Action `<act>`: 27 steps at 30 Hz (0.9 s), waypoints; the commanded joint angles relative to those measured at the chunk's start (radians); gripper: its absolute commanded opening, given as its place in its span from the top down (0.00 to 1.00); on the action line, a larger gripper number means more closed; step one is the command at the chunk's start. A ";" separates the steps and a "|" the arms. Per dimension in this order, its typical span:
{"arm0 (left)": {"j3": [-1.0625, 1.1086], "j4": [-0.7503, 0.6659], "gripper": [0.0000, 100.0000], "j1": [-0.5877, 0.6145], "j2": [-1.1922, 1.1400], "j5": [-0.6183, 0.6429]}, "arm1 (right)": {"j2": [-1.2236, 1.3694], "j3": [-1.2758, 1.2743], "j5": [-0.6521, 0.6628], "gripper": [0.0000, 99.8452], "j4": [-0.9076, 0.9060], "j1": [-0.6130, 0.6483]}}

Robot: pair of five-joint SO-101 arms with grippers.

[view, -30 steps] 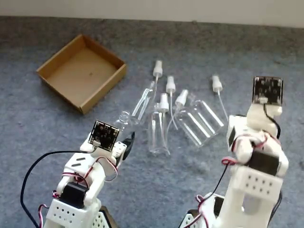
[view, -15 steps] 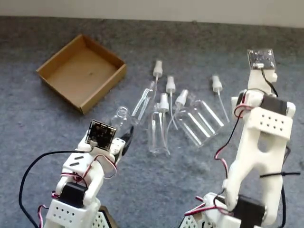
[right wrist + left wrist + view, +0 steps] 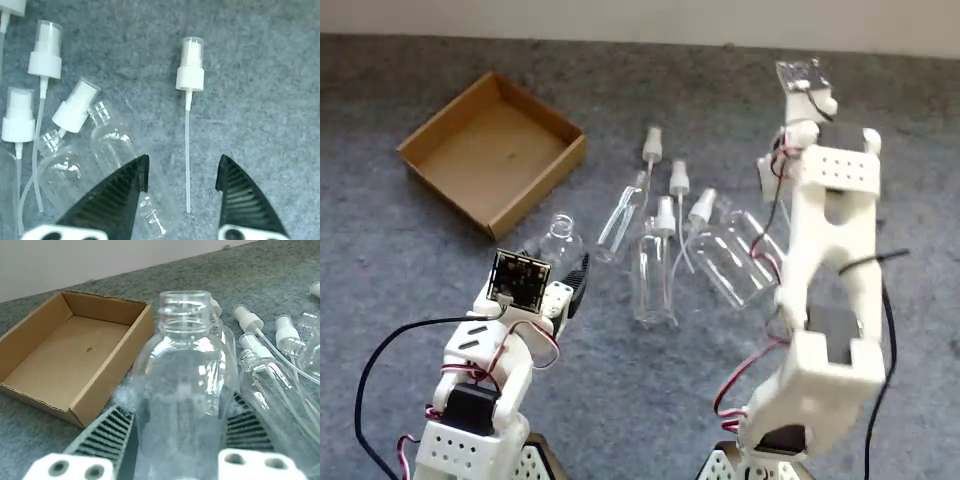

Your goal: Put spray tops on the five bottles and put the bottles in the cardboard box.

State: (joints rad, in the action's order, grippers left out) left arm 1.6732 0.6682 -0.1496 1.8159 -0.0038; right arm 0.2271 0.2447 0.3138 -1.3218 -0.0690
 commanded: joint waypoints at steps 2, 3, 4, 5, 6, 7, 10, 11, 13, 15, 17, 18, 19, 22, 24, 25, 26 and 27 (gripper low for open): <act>0.022 -0.021 0.93 0.013 0.012 0.005 | 0.251 0.486 -0.023 0.79 -0.163 0.042; 0.022 -0.021 0.93 0.013 0.012 0.005 | 0.306 0.568 -0.023 0.79 -0.188 0.044; 0.022 -0.021 0.93 0.013 0.012 0.005 | 0.360 0.647 -0.023 0.79 -0.213 0.044; 0.022 -0.021 0.93 0.013 0.012 0.005 | 0.414 0.723 -0.023 0.79 -0.231 0.044; 0.022 -0.021 0.93 0.013 0.012 0.005 | 0.466 0.797 -0.023 0.79 -0.248 0.044; 0.022 -0.021 0.93 0.013 0.012 0.005 | 0.516 0.860 -0.023 0.79 -0.260 0.042; 0.022 -0.021 0.93 0.013 0.012 0.005 | 0.653 1.027 -0.018 0.79 -0.272 0.041; 0.022 -0.021 0.93 0.013 0.012 0.005 | 0.693 1.069 -0.018 0.79 -0.272 0.039; 0.022 -0.021 0.93 0.013 0.012 0.005 | 0.765 1.129 -0.018 0.79 -0.272 0.036; 0.022 -0.021 0.93 0.013 0.012 0.005 | 0.822 1.158 -0.018 0.79 -0.269 0.028; 0.022 -0.020 0.93 0.013 0.012 0.005 | 0.858 1.167 -0.017 0.79 -0.266 0.019; 0.022 -0.020 0.93 0.013 0.012 0.005 | 0.875 1.165 -0.017 0.79 -0.254 0.013; 0.022 -0.020 0.93 0.013 0.012 0.005 | 0.889 1.162 -0.017 0.79 -0.236 0.007; 0.022 -0.020 0.93 0.013 0.010 0.005 | 0.929 1.161 -0.017 0.79 -0.193 -0.016; 0.022 -0.020 0.93 0.013 0.010 0.005 | 0.946 1.161 -0.017 0.79 -0.191 -0.018; 0.022 -0.020 0.93 0.013 0.010 0.005 | 0.954 1.161 -0.017 0.79 -0.188 -0.018; 0.022 -0.020 0.93 0.013 0.010 0.005 | 0.961 1.162 -0.017 0.79 -0.183 -0.018; 0.022 -0.020 0.93 0.013 0.010 0.005 | 0.966 1.164 -0.017 0.79 -0.182 -0.018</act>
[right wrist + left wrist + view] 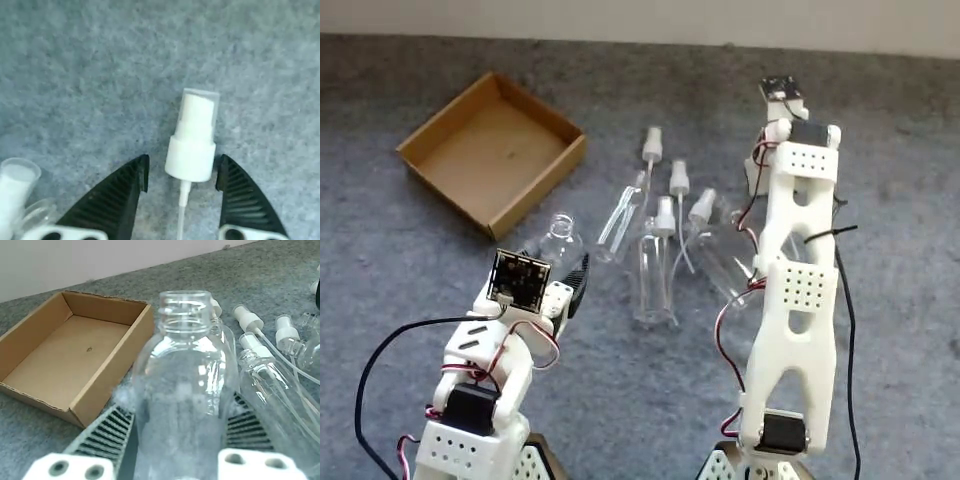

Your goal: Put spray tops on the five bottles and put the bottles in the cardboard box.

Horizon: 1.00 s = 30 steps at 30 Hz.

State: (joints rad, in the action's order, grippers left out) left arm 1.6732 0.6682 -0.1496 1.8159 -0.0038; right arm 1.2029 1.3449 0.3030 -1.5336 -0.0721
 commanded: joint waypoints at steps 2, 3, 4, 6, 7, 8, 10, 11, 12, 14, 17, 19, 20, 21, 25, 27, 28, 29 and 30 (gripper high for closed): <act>0.022 -0.020 0.93 0.013 0.010 0.005 | -0.007 0.061 -0.006 0.79 0.045 -0.015; 0.022 -0.020 0.93 0.013 0.010 0.005 | -0.007 0.061 -0.006 0.79 0.051 -0.015; 0.022 -0.020 0.93 0.013 0.010 0.005 | -0.004 0.064 -0.006 0.79 0.051 -0.015; 0.022 -0.020 0.93 0.013 0.010 0.005 | -0.004 0.067 -0.006 0.79 0.051 -0.015; 0.022 -0.020 0.93 0.013 0.010 0.005 | -0.004 0.067 -0.006 0.79 0.051 -0.015; 0.022 -0.020 0.93 0.013 0.010 0.005 | -0.004 0.068 -0.006 0.79 0.051 -0.015; 0.022 -0.020 0.93 0.013 0.010 0.005 | -0.004 0.068 -0.006 0.79 0.051 -0.015; 0.022 -0.020 0.93 0.013 0.010 0.005 | -0.004 0.068 -0.006 0.79 0.051 -0.015; 0.022 -0.020 0.93 0.013 0.010 0.005 | -0.004 0.068 -0.006 0.79 0.051 -0.013; 0.022 -0.020 0.93 0.013 0.010 0.005 | -0.004 0.062 -0.006 0.80 0.051 -0.013; 0.022 -0.020 0.93 0.013 0.010 0.005 | -0.004 0.061 -0.006 0.84 0.051 -0.015; 0.022 -0.020 0.93 0.013 0.010 0.005 | -0.004 0.062 -0.006 0.90 0.050 -0.016; 0.022 -0.020 0.93 0.013 0.010 0.005 | -0.004 0.067 -0.006 0.93 0.045 -0.018; 0.022 -0.020 0.93 0.013 0.008 0.005 | -0.005 0.068 -0.006 0.97 0.042 -0.018; 0.022 -0.020 0.93 0.013 0.008 0.008 | -0.016 0.071 -0.006 0.99 0.039 -0.025; 0.022 -0.020 0.93 0.013 0.008 0.008 | -0.015 0.099 -0.006 0.99 0.030 -0.028; 0.022 -0.020 0.93 0.013 0.008 0.008 | -0.015 0.127 -0.006 0.99 0.005 -0.030; 0.022 -0.020 0.93 0.013 0.008 0.008 | -0.015 0.163 -0.006 0.99 -0.024 -0.030; 0.022 -0.020 0.93 0.013 0.008 0.008 | -0.015 0.213 -0.006 0.99 -0.056 -0.030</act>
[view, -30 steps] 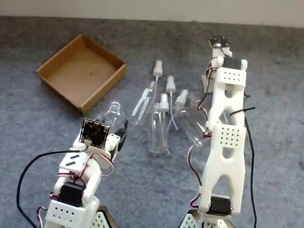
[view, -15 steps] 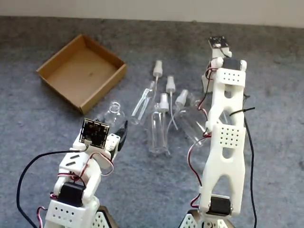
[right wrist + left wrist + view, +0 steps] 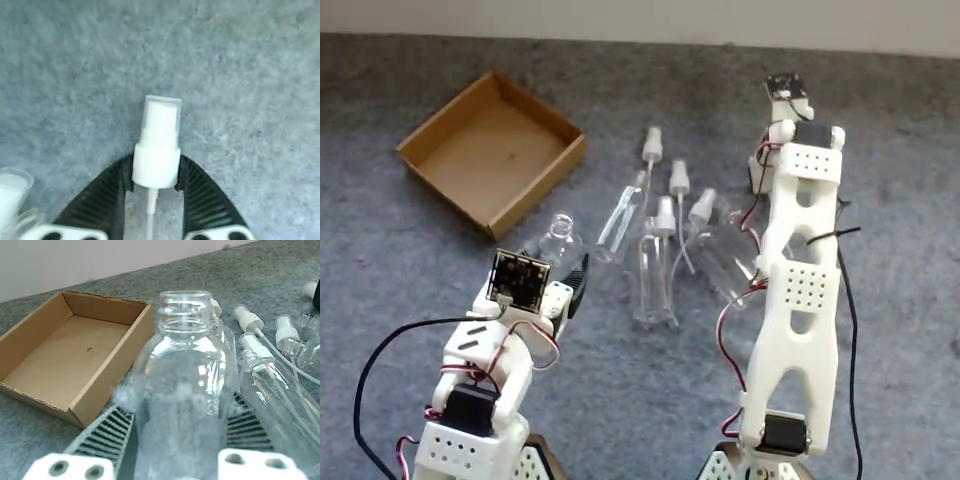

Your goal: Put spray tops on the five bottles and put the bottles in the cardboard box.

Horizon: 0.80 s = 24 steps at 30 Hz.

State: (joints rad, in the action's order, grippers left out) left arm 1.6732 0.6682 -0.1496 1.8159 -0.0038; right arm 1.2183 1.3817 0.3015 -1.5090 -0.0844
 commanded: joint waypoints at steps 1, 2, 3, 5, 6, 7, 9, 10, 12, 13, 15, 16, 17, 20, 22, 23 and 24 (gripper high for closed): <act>0.022 -0.020 0.93 0.013 0.008 0.008 | -0.030 0.237 -0.005 0.99 -0.110 -0.015; 0.022 -0.020 0.93 0.012 0.008 0.008 | -0.030 0.300 -0.005 0.99 -0.139 -0.013; 0.022 -0.020 0.93 0.012 0.008 0.009 | -0.031 0.358 -0.005 0.99 -0.160 -0.012; 0.022 -0.020 0.93 0.012 0.008 0.009 | -0.071 0.437 -0.005 0.99 -0.194 -0.007; 0.022 -0.020 0.93 0.012 0.008 0.009 | -0.096 0.421 -0.005 0.99 -0.214 -0.007; 0.022 -0.020 0.93 0.010 0.008 0.011 | -0.125 0.407 -0.005 0.99 -0.240 -0.010; 0.022 -0.018 0.93 -0.025 0.008 0.011 | -0.186 0.380 -0.009 0.99 -0.260 -0.010; 0.022 -0.003 0.93 -0.054 0.008 0.011 | -0.219 0.375 -0.011 0.99 -0.260 -0.012; 0.022 0.041 0.93 -0.122 0.008 0.011 | -0.289 0.375 -0.011 0.99 -0.260 -0.012; 0.022 0.057 0.93 -0.156 0.008 0.009 | -0.325 0.374 -0.011 0.99 -0.260 -0.012; 0.022 0.069 0.93 -0.206 0.008 0.008 | -0.404 0.374 -0.011 0.99 -0.262 -0.007; 0.022 0.071 0.93 -0.222 0.008 0.006 | -0.450 0.369 -0.011 0.99 -0.262 -0.005; 0.022 0.072 0.93 -0.229 0.008 0.006 | -0.495 0.366 -0.011 0.99 -0.263 -0.005; 0.022 0.072 0.93 -0.232 0.008 0.006 | -0.621 0.364 -0.011 0.99 -0.263 -0.005; 0.022 0.072 0.93 -0.232 0.008 0.006 | -0.705 0.364 -0.011 0.99 -0.265 -0.008; 0.022 0.072 0.93 -0.234 0.008 0.006 | -0.748 0.352 -0.011 0.99 -0.265 -0.008; 0.022 0.072 0.93 -0.234 0.008 0.006 | -0.797 0.323 -0.011 0.99 -0.265 -0.010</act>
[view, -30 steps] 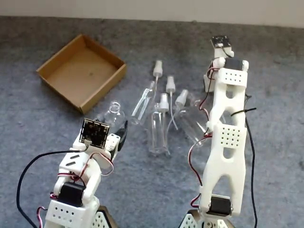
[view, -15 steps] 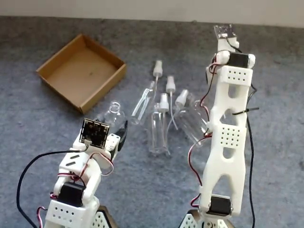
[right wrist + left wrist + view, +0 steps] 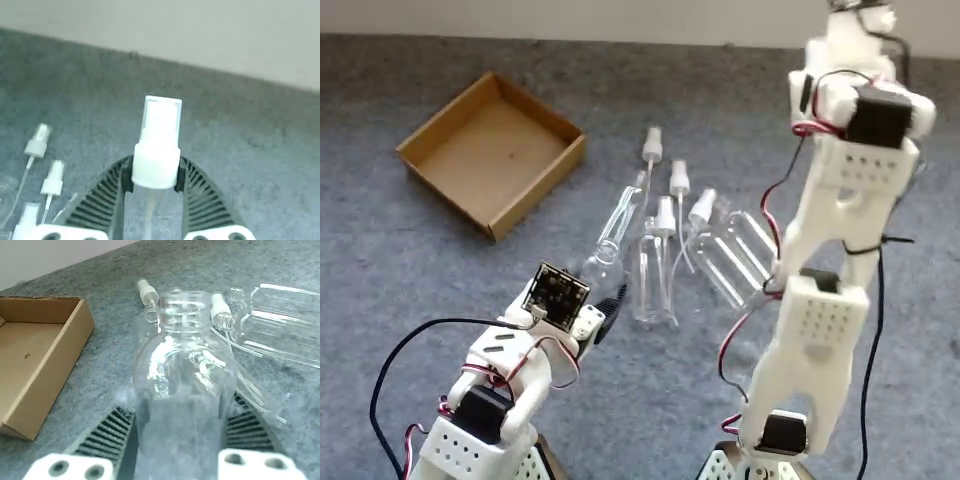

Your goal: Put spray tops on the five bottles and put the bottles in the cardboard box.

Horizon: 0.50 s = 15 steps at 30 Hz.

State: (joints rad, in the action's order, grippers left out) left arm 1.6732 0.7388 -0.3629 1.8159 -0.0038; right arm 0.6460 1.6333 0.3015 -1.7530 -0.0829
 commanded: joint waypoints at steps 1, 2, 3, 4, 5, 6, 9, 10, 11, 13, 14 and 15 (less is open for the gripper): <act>0.022 0.002 0.93 -0.021 0.008 0.006 | -0.277 0.031 -0.011 0.99 -0.021 -0.012; 0.022 0.002 0.93 -0.021 0.008 0.006 | -0.334 -0.021 -0.011 0.99 -0.021 -0.012; 0.022 0.002 0.93 -0.021 0.008 0.006 | -0.394 -0.085 -0.011 0.99 -0.019 -0.008; 0.022 0.000 0.93 -0.021 0.008 0.006 | -0.453 -0.154 -0.011 0.99 -0.019 -0.007; 0.022 -0.002 0.93 -0.021 0.008 0.006 | -0.513 -0.225 -0.011 0.99 -0.018 -0.007; 0.022 -0.002 0.93 -0.021 0.008 0.006 | -0.572 -0.294 -0.012 0.99 -0.016 -0.005; 0.022 -0.002 0.93 -0.021 0.008 0.006 | -0.725 -0.481 -0.012 0.99 -0.015 -0.005; 0.022 -0.002 0.93 -0.021 0.008 0.006 | -0.768 -0.530 -0.012 0.99 -0.015 -0.005; 0.022 0.002 0.93 -0.022 0.008 0.006 | -0.809 -0.579 -0.012 0.99 -0.015 -0.005; 0.022 0.002 0.93 -0.022 0.008 0.006 | -0.886 -0.661 -0.012 0.99 -0.015 -0.005; 0.022 -0.002 0.93 -0.022 0.008 0.006 | -0.921 -0.693 -0.012 0.99 -0.015 -0.005; 0.022 -0.002 0.93 -0.022 0.008 0.006 | -0.955 -0.716 -0.012 0.99 -0.015 -0.005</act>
State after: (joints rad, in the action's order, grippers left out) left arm 1.6732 0.7388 -0.3659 1.8159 -0.0038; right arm -0.1442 1.0196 0.3015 -1.7530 -0.0813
